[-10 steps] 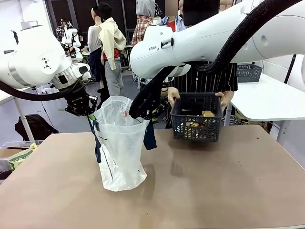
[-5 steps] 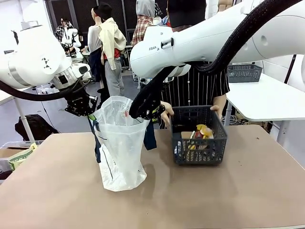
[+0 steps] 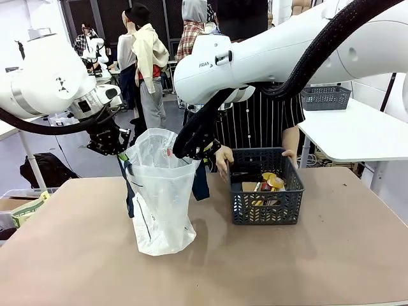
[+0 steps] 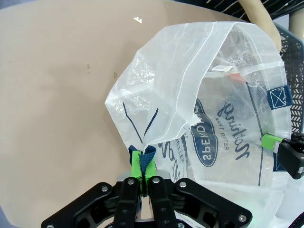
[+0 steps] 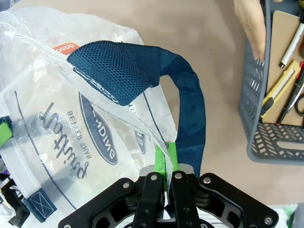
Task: Transfer purchased items from the store into the shopping bag.
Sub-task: Move the Reusable shopping bag to the right side of the table.
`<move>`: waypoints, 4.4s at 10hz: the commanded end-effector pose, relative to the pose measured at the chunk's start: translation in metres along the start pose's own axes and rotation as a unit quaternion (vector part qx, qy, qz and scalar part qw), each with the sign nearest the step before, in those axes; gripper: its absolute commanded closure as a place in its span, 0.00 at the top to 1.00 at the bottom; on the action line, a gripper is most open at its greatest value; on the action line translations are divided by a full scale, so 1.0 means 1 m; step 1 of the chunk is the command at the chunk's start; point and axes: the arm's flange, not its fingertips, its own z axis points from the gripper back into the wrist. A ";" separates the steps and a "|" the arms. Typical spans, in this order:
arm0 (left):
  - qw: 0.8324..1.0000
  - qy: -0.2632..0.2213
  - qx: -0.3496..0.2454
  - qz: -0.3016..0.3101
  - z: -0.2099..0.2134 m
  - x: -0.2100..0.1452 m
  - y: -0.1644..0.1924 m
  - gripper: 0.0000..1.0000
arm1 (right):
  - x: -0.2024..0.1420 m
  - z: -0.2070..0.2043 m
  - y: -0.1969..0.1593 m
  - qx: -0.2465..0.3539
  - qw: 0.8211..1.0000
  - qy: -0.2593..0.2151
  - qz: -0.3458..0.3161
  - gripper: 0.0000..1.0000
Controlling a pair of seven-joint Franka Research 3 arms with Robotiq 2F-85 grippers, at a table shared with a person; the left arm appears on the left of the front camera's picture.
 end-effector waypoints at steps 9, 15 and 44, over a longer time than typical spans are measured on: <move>1.000 0.000 0.000 -0.001 0.001 0.000 0.000 0.00 | -0.001 -0.002 -0.003 0.002 1.000 0.005 -0.004 0.00; 1.000 0.000 0.000 -0.001 0.001 0.000 0.000 0.00 | -0.001 -0.002 -0.003 0.002 1.000 0.005 -0.004 0.00; 1.000 0.000 0.000 -0.001 0.001 0.000 0.000 0.00 | -0.001 -0.002 -0.003 0.002 1.000 0.005 -0.004 0.00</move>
